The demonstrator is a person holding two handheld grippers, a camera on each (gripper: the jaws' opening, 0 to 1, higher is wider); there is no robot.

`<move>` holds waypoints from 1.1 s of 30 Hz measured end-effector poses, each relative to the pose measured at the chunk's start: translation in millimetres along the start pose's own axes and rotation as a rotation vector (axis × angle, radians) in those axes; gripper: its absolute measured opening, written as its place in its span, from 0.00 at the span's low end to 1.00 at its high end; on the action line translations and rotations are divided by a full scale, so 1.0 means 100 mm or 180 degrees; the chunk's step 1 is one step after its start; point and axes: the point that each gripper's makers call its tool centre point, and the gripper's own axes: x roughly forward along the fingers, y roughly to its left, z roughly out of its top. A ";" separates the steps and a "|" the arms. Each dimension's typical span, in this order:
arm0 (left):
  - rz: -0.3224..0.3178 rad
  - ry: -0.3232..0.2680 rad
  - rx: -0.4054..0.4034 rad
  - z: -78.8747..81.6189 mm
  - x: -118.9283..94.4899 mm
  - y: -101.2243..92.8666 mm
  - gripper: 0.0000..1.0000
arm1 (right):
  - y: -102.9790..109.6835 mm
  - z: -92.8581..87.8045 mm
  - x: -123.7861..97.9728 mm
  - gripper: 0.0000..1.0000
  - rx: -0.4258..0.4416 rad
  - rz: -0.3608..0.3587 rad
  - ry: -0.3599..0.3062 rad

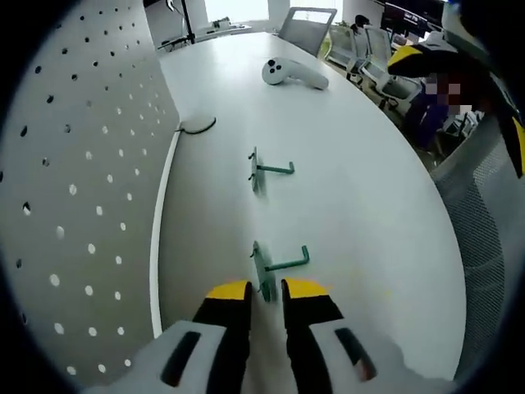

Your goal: Insert the hook assembly into the mounting plate slot until the hook locks in place.

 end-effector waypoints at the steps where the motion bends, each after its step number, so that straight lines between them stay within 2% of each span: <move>1: 0.0014 0.0005 -0.0001 0.00 0.00 0.01 0.11 | 0.00 0.00 0.00 0.76 -0.0008 -0.0002 0.0001; 3: 0.0071 0.0039 0.0025 -0.01 0.00 0.04 0.06 | 0.00 0.00 0.00 0.76 -0.0008 0.0000 -0.0001; 8: 0.0114 0.0028 0.0037 -0.01 0.00 0.05 0.04 | -0.01 -0.01 0.00 0.76 0.0001 -0.0003 0.0003; 26: 0.0127 0.0037 0.0099 -0.01 0.00 0.06 0.03 | 0.00 0.00 0.00 0.76 0.0017 0.0009 0.0002; 29: 0.0127 -0.0015 0.0019 0.00 -0.01 0.06 0.03 | 0.00 -0.01 0.00 0.76 0.0012 0.0012 0.0004; 33: 0.0125 -0.0143 0.0044 0.04 -0.05 0.05 0.03 | 0.00 0.00 0.00 0.76 0.0022 0.0010 -0.0001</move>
